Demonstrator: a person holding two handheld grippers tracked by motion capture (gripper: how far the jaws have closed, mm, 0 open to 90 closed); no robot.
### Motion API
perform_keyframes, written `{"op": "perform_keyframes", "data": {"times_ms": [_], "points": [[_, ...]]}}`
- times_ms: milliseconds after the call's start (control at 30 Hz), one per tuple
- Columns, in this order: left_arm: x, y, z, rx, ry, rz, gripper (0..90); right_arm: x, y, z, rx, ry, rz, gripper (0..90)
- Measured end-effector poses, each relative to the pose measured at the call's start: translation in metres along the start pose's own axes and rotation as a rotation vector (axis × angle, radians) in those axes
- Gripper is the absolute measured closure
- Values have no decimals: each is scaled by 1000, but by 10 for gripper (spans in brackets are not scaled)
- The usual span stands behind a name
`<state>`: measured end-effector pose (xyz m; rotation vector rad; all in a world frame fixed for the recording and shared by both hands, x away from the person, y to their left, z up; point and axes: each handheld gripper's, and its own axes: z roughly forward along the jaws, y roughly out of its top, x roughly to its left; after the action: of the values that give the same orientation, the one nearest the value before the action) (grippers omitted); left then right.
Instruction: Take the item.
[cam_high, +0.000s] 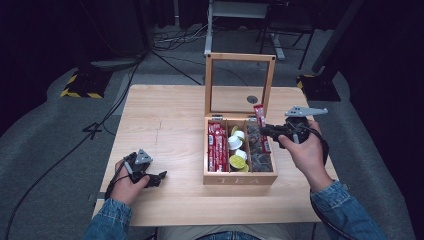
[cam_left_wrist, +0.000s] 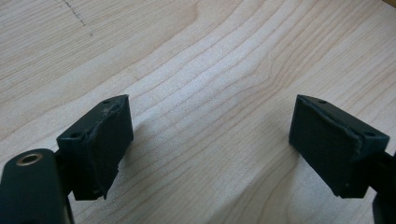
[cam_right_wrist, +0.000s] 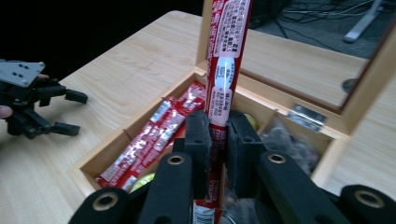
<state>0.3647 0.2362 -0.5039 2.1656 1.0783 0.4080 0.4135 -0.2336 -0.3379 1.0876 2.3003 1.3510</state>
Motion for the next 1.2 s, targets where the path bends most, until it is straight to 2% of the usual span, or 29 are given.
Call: {"op": "perform_keyframes", "data": {"times_ms": [300, 500, 567, 733, 767, 933, 1000, 1100, 1200], "points": [[0, 0, 0, -1, 1, 0, 140, -28, -8, -27, -26, -67, 30, 804], [0, 0, 0, 3, 1, 1, 139, -47, -17, -37, -37, -107, 29, 804], [0, 0, 0, 0, 1, 1, 139, -52, -19, -38, -38, -115, 26, 804], [0, 0, 0, 2, 1, 2, 139, -71, -28, -40, -40, -141, 59, 804], [0, 0, 0, 3, 1, 1, 139, -71, -28, -40, -40, -141, 59, 804], [0, 0, 0, 3, 1, 1, 139, -85, -37, -42, -43, -184, 71, 804], [0, 0, 0, 3, 1, 1, 139, -90, -43, -41, -41, -177, 74, 804], [0, 0, 0, 3, 1, 1, 139, -95, -53, -39, -69, -164, 81, 804], [0, 0, 0, 2, 0, 2, 139, -98, -65, -35, -63, -165, 80, 804]]}}
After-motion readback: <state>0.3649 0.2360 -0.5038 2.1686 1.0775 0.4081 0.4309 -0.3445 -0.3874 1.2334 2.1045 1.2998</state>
